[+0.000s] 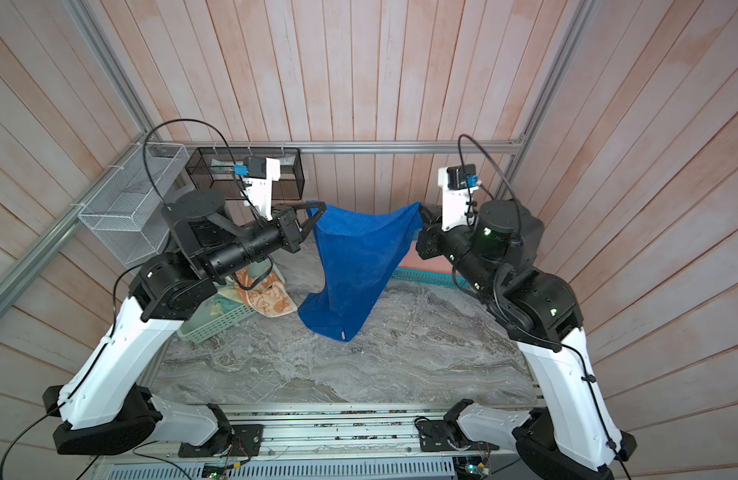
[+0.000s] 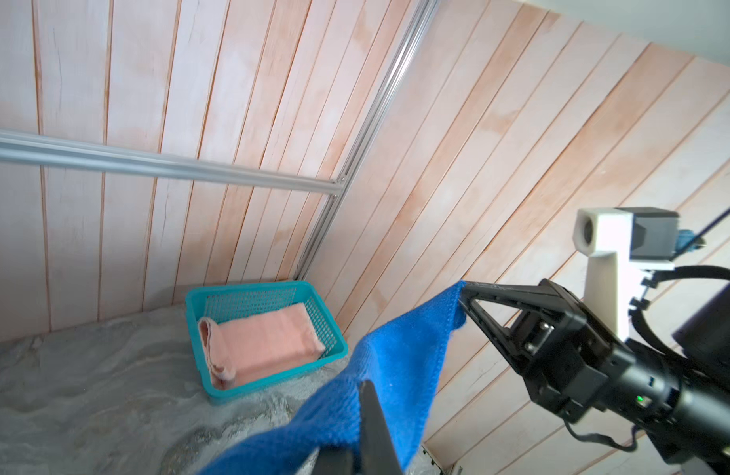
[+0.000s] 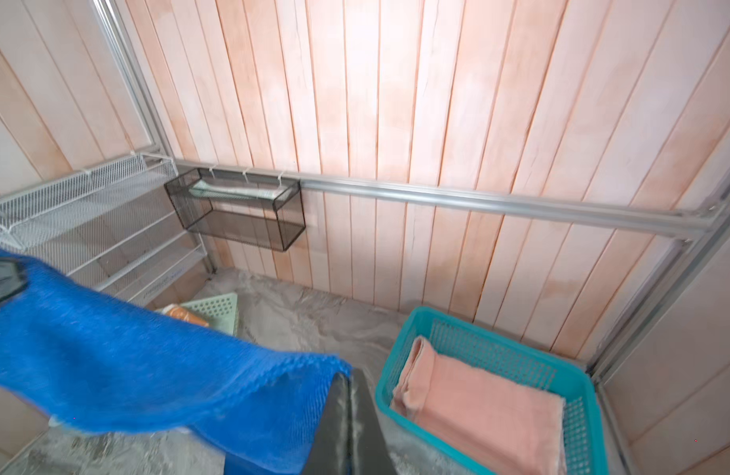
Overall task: Fold and stack the towels
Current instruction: 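Lift the blue towel high with both grippers, letting it hang straight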
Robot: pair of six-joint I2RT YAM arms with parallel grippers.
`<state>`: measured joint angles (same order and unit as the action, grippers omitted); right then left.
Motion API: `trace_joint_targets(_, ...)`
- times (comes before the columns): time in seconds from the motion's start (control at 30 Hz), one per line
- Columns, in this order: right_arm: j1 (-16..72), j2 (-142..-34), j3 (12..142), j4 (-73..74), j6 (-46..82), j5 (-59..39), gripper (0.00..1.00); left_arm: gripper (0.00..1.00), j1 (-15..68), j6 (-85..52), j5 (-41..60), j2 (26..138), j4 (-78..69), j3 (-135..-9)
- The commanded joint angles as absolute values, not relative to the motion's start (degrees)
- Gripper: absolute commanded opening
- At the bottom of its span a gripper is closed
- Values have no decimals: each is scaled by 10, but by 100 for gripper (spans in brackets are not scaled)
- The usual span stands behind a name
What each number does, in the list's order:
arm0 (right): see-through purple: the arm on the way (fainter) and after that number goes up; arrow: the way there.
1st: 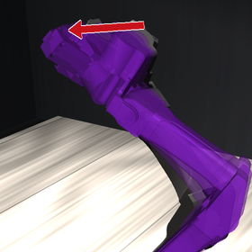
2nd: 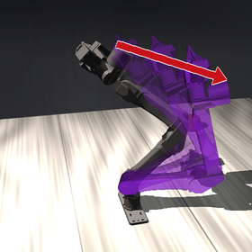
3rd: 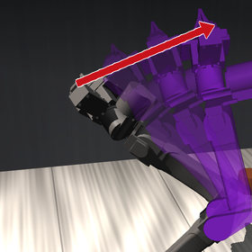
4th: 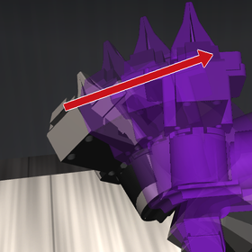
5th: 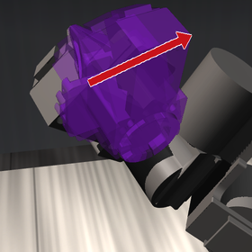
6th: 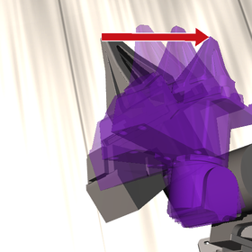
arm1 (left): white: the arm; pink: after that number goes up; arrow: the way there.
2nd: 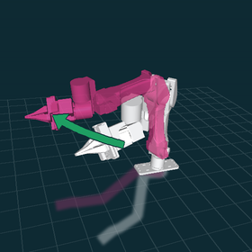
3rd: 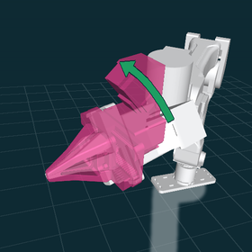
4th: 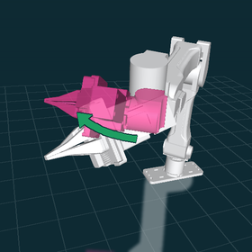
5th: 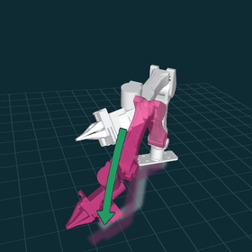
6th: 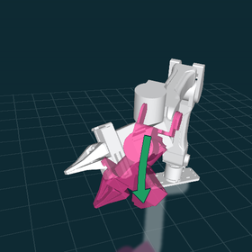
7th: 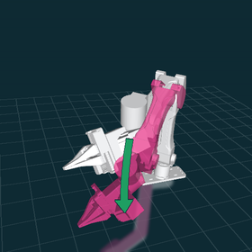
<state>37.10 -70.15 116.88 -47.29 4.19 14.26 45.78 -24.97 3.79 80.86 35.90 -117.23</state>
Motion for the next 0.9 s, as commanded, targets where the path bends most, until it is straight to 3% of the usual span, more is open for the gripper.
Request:
trace_joint_targets(0.0,374,-727,1242,-549,11,178,0,0,458,-210,15,814,436,-1206)
trace_joint_targets(0.3,374,-772,1279,-507,-23,198,0,0,454,-120,-72,858,471,-1329)
trace_joint_targets(0.47,374,-811,1380,-525,-34,181,0,0,458,-103,-59,879,473,-1402)
trace_joint_targets(0.6,374,-799,1405,-522,-51,150,0,0,476,-104,-35,859,449,-1392)
trace_joint_targets(0.87,374,-771,1437,-522,-84,186,0,0,539,-86,-65,830,440,-1379)
